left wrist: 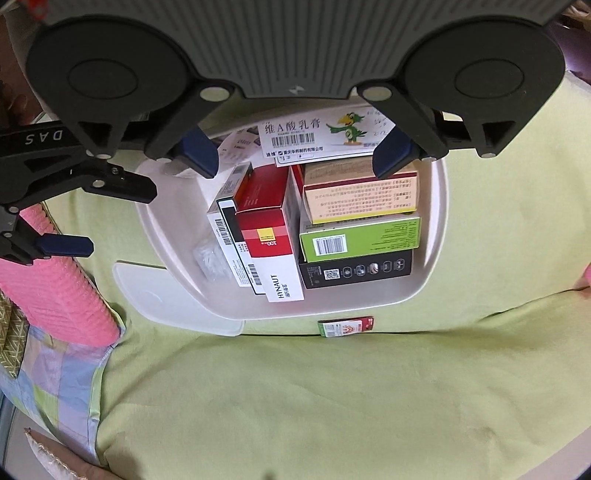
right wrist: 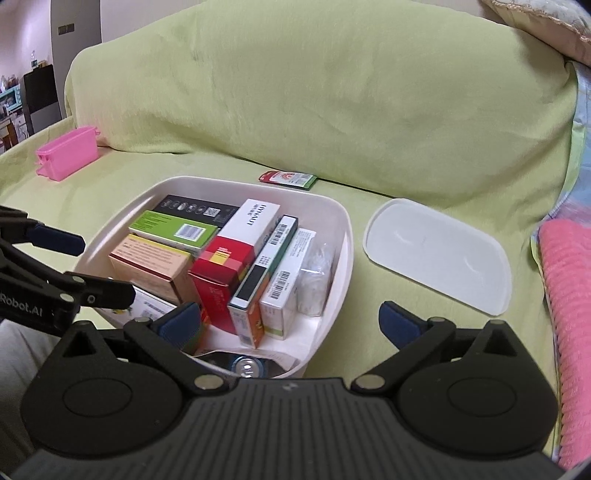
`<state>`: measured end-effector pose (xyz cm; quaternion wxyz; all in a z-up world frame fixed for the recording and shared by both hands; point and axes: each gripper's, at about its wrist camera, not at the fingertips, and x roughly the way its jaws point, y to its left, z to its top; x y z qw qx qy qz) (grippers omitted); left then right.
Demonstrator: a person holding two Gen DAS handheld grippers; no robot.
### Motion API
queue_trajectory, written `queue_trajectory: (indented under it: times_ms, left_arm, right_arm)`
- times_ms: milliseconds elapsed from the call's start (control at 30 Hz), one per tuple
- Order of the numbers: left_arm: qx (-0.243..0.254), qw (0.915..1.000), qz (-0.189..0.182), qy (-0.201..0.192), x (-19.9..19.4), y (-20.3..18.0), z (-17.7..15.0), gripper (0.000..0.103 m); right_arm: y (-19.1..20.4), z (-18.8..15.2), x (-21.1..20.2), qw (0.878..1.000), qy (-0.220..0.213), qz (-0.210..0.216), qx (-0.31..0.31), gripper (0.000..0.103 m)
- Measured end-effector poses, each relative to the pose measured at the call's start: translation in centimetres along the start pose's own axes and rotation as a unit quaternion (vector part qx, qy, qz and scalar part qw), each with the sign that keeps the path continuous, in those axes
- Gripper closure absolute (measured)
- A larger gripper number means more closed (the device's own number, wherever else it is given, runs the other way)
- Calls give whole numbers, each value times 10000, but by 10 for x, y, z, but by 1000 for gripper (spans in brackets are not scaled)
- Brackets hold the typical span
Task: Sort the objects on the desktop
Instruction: 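Withdraw both grippers up from the bin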
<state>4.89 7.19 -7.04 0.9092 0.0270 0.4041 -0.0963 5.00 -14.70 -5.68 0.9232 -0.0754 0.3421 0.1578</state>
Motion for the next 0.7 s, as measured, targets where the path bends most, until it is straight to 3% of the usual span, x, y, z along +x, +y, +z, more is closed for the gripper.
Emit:
queue_trajectory:
  times_ms: [300, 700]
  left_arm:
    - [-4, 9996, 212, -191, -29, 1, -16, 7]
    - [-74, 9990, 428, -120, -45, 7, -41, 6]
  right_arm:
    - [18, -7, -14, 9999, 106, 47, 113, 1]
    - [34, -26, -26, 9994, 267, 199, 18, 1]
